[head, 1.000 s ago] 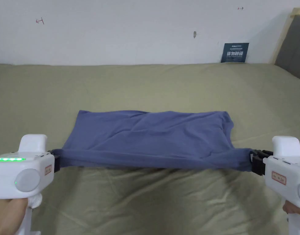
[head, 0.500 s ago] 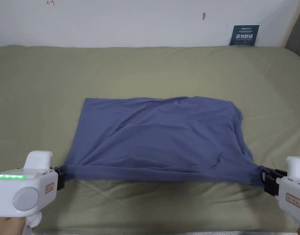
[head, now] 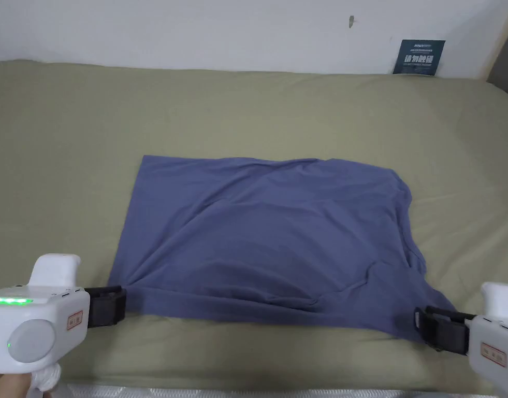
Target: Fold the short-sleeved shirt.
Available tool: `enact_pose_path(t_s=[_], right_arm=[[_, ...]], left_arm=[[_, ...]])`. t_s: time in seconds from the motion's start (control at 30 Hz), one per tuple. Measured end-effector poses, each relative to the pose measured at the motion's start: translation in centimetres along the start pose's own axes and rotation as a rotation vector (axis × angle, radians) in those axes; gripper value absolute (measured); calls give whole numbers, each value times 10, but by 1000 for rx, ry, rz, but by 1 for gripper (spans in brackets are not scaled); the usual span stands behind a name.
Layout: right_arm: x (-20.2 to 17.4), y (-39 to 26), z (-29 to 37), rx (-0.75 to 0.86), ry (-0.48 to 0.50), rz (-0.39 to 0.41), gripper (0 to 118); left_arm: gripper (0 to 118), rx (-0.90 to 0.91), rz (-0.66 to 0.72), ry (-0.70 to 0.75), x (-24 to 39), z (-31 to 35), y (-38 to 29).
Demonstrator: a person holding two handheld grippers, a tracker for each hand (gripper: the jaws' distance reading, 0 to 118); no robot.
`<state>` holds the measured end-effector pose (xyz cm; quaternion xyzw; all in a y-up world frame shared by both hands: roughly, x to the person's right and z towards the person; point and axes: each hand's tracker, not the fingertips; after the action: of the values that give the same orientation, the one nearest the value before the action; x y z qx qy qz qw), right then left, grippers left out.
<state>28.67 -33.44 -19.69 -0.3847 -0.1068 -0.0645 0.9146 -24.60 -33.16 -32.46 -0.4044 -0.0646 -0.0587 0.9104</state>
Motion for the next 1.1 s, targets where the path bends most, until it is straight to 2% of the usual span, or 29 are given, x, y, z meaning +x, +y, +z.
enact_pose_path(t_s=[0.03,0.07,0.1,0.13,0.17,0.27,0.4,0.43,0.5,0.53,0.57,0.6,0.67,0.7,0.77,0.8,0.83,0.87,0.9,0.93,0.97,1.0,1.03,1.07,1.1], right_arm=[[-2,-18,2,9,-2,-8,106],[-1,-23,7,16,-4,-15,96],[0,-25,12,29,-3,-20,76],[0,-26,16,49,-10,-21,47],[0,-26,20,73,-29,-24,0],[-3,-22,20,60,5,-1,0],[-41,-9,52,65,-11,30,0],[-19,-17,26,1,65,-55,0],[0,-12,10,-8,66,-55,0],[5,-9,7,-16,69,-54,0],[-8,-17,11,17,36,-18,0],[-10,-18,9,9,37,-18,0],[-5,-14,0,-5,36,-9,0],[-5,-19,-7,-8,24,1,0],[1,-19,-16,-32,17,12,0],[4,-19,-18,-37,16,11,0],[1,-23,-20,-40,11,19,0],[3,-24,-22,-47,12,19,0],[6,-23,-23,-50,13,18,0],[9,-22,-23,-49,15,14,1],[3,-23,-17,-51,20,16,17],[3,-22,-18,-76,34,19,53],[3,-22,-23,-125,49,29,97],[4,-24,-27,-125,52,36,117],[-4,-26,-27,-111,50,65,110]], left_arm=[[103,2,1,-7,-3,5,-2],[81,5,3,-9,-3,11,-4],[52,10,6,-7,-4,17,-7],[12,21,20,-4,-5,21,-6],[0,21,31,-2,-6,22,-8],[0,-8,54,-46,-11,19,-12],[3,-7,30,-59,-9,10,-11],[14,-6,38,-72,-9,8,-10],[100,-18,47,-64,-9,0,-6],[118,-31,52,-55,-10,-6,-4],[113,-46,48,-53,-11,-13,-2],[110,-11,37,-23,-11,-13,3],[108,-65,22,-10,-11,-30,8],[103,-66,27,-11,-12,-39,9],[99,-106,60,-42,-14,-48,13],[92,-100,67,-38,-13,-51,12],[74,-100,59,-49,-13,-52,13],[42,-111,53,-61,-11,-53,14],[15,-118,56,-83,-8,-52,14],[5,-110,63,-97,-3,-47,14],[5,-115,58,-84,2,-44,16],[5,-114,46,-80,5,-42,16],[5,-108,39,-74,8,-40,15],[5,-120,47,-82,3,-43,17],[5,-118,45,-78,2,-43,18]])
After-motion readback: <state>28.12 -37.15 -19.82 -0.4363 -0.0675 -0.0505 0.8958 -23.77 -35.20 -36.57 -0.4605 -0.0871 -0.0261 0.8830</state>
